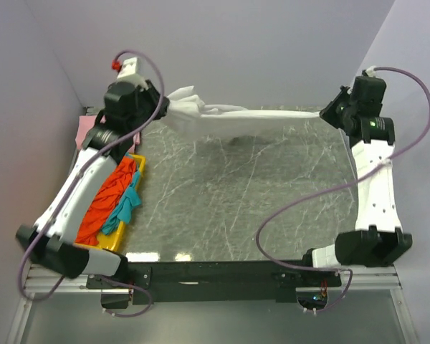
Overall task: Fold and stack the t-shirts
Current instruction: Flatten the tshirt out
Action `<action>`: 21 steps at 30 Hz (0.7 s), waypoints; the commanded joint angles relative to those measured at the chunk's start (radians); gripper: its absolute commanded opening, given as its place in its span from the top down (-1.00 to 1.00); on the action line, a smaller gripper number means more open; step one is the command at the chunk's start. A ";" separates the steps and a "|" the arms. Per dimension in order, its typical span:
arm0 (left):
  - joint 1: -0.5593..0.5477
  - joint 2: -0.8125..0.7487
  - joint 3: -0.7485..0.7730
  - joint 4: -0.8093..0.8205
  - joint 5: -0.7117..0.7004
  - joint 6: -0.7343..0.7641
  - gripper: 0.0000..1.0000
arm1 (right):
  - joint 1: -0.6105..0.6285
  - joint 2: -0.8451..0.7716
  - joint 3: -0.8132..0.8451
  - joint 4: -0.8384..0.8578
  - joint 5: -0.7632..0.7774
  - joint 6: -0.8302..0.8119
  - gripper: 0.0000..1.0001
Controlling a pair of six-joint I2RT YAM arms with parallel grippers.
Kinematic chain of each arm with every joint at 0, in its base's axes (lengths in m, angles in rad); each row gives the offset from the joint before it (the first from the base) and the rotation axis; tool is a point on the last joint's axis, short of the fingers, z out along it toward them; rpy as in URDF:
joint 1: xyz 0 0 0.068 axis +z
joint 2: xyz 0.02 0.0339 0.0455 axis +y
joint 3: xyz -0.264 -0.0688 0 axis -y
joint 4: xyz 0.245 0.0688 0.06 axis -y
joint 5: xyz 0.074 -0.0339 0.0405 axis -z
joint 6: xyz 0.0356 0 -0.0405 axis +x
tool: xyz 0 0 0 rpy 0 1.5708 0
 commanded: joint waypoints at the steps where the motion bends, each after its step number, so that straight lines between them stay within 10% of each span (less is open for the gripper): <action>1: -0.004 -0.141 -0.194 0.105 -0.016 0.054 0.42 | 0.000 -0.087 -0.038 -0.039 -0.010 -0.007 1.00; 11: -0.004 -0.278 -0.659 -0.024 0.016 -0.166 0.16 | 0.001 -0.226 -0.762 0.124 -0.160 0.091 1.00; 21: 0.001 -0.032 -0.586 -0.027 -0.006 -0.166 0.08 | 0.001 -0.132 -0.799 0.153 -0.172 0.077 1.00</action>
